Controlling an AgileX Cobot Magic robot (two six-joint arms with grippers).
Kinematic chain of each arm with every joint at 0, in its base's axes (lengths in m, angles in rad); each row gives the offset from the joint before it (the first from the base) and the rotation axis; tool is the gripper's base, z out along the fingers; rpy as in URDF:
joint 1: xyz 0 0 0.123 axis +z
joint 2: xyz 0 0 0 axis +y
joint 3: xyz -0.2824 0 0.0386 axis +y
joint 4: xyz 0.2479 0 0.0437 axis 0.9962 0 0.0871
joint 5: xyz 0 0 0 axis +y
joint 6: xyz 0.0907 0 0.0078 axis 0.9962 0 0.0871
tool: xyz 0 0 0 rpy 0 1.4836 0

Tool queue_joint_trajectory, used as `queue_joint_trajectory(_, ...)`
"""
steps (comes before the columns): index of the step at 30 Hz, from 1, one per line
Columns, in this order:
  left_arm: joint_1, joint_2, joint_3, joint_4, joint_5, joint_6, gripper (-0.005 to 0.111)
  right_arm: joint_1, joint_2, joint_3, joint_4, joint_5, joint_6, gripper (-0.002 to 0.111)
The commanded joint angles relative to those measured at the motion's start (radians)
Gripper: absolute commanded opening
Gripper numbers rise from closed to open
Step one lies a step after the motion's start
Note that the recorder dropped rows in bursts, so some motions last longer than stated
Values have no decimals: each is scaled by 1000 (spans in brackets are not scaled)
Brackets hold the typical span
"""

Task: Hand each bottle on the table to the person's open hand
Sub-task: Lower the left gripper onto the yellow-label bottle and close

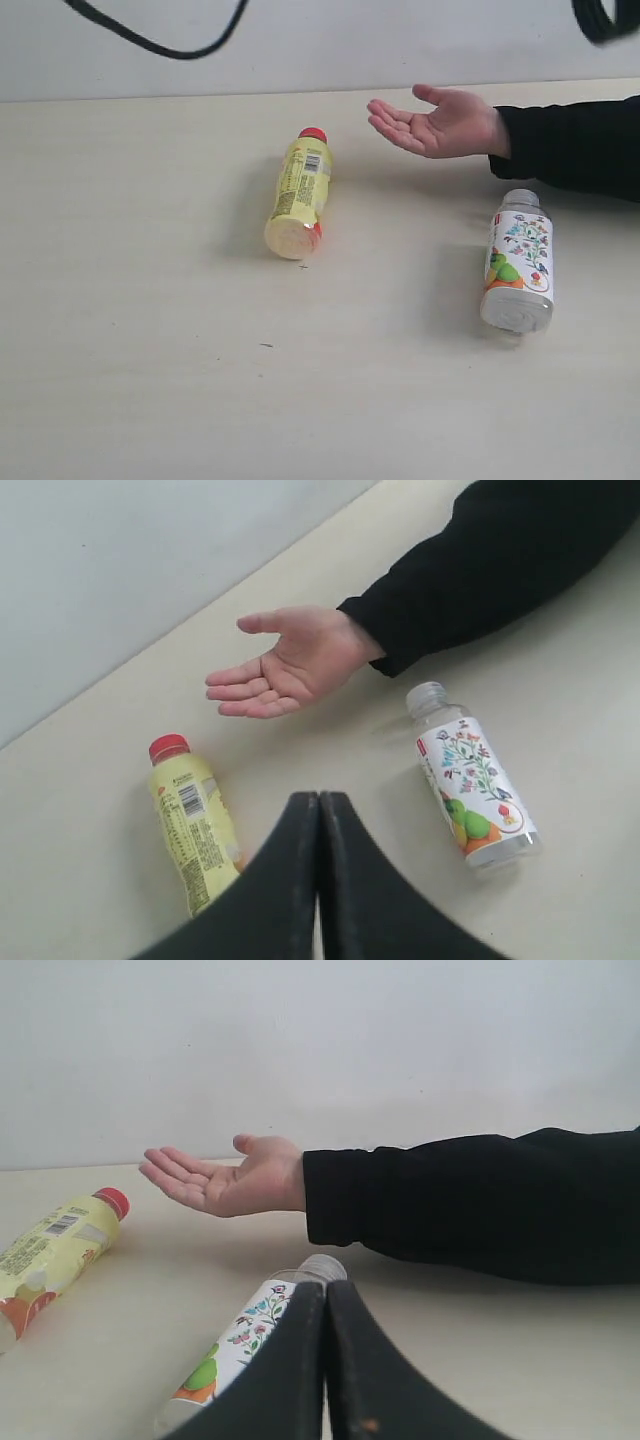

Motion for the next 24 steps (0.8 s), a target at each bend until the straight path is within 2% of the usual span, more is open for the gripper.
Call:
queue_joint_trajectory(1, 81, -64, 4, -85, 4, 36, 0, -4, -7, 5, -1, -8, -1, 0)
queue_joint_trajectory(6, 180, -91, 4, -156, 4, 36, 0, -4, -7, 5, -1, -8, -1, 0)
queue_joint_trajectory(10, 302, -91, 42, -242, -11, 78, 0, -4, -7, 5, -1, -8, -1, 0)
queue_joint_trajectory(13, 404, -91, 144, -317, -56, 88, 0, -4, -7, 5, -1, -8, -1, 0)
queue_joint_trajectory(16, 471, -91, 255, -385, -149, 119, 0, -4, -7, 5, -1, -8, -1, 0)
queue_joint_trajectory(19, 511, -91, 378, -403, -274, 115, 0, -4, -7, 5, -1, -8, -1, 0)
queue_joint_trajectory(22, 516, -76, 490, -380, -389, 115, 0, -4, -7, 5, -1, -8, -1, 0)
queue_joint_trajectory(24, 516, -45, 527, -375, -408, 113, 0, -4, -7, 5, -1, -8, -1, 0)
